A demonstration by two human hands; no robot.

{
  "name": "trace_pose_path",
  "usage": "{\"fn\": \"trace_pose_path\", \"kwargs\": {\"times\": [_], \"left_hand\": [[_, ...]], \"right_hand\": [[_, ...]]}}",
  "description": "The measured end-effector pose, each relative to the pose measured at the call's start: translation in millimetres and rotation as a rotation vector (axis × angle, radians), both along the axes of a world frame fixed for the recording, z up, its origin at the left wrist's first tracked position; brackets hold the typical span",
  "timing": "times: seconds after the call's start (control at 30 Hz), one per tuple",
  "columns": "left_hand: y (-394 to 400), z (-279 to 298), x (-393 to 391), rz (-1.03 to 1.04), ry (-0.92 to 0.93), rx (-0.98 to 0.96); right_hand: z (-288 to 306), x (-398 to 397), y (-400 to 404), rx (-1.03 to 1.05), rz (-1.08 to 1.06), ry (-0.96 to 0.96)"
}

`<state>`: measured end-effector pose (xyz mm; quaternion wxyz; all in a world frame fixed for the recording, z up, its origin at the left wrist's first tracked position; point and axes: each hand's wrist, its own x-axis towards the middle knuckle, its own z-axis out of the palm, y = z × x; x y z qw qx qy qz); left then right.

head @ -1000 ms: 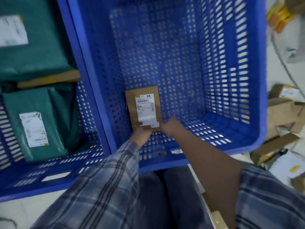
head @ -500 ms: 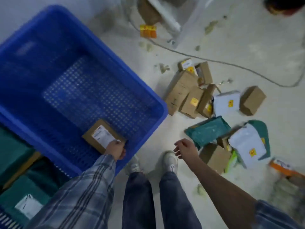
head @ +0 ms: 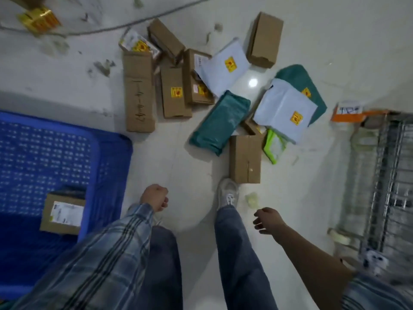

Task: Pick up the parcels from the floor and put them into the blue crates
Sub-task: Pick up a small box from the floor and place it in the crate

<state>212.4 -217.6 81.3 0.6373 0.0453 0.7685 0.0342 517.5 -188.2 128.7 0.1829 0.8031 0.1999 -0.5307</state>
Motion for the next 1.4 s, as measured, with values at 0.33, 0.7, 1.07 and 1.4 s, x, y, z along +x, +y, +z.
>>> {"fn": "trace_pose_path", "kwargs": {"times": [0.33, 0.7, 1.07, 1.4], "left_hand": [[81, -22, 125, -0.165, -0.002, -0.123], [82, -79, 213, -0.219, -0.025, -0.049], [148, -152, 290, -0.394, 0.289, 0.142], [130, -132, 263, -0.227, 0.286, 0.059]], "right_hand": [[-38, 91, 77, 0.147, -0.203, 0.051], [-122, 97, 94, 0.142, 0.179, 0.075], [-206, 77, 98, 0.278, -0.298, 0.168], [-146, 38, 76, 0.362, -0.299, 0.25]]}}
